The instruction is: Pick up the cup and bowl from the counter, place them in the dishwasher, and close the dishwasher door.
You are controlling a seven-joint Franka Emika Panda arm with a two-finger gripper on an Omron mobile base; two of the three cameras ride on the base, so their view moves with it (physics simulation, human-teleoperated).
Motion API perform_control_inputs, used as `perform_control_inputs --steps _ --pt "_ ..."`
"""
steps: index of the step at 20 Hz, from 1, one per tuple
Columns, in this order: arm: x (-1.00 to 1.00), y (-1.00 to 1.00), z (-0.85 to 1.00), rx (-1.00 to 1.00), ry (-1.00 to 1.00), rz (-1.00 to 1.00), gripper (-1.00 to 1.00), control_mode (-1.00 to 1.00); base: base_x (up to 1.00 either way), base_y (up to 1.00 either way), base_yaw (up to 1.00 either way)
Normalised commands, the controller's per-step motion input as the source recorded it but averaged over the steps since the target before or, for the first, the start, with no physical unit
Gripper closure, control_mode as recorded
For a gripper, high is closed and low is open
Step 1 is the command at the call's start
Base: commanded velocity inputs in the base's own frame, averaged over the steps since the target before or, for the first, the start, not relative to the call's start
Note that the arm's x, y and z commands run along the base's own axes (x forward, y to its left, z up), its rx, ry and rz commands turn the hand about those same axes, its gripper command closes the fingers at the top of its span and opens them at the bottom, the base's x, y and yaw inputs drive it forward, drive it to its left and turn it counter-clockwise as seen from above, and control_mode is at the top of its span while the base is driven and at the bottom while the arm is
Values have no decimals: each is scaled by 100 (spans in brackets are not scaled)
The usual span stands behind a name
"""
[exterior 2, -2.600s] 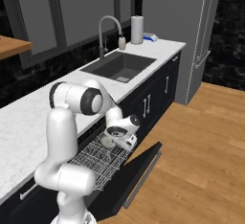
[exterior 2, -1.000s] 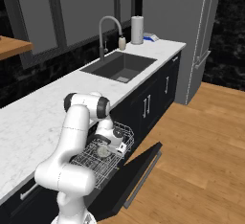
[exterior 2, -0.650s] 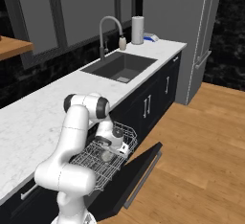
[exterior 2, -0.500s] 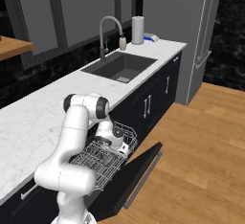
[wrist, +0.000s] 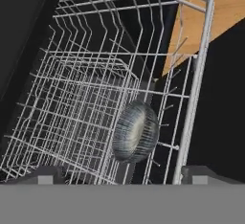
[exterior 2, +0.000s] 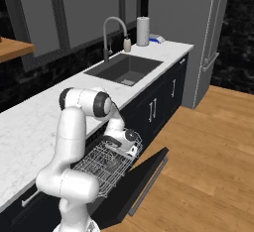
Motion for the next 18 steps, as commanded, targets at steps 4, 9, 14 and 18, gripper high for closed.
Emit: perform_control_inputs --steps 4,9,14,18 --pt "-34 -11 100 21 -3 0 -100 -100 0 0 0" --pt "-2 0 100 23 -5 0 -100 -100 0 0 0" --pt "0 -6 100 17 1 0 -100 -100 0 0 0" --pt "0 26 100 9 14 0 -100 -100 0 0 0"
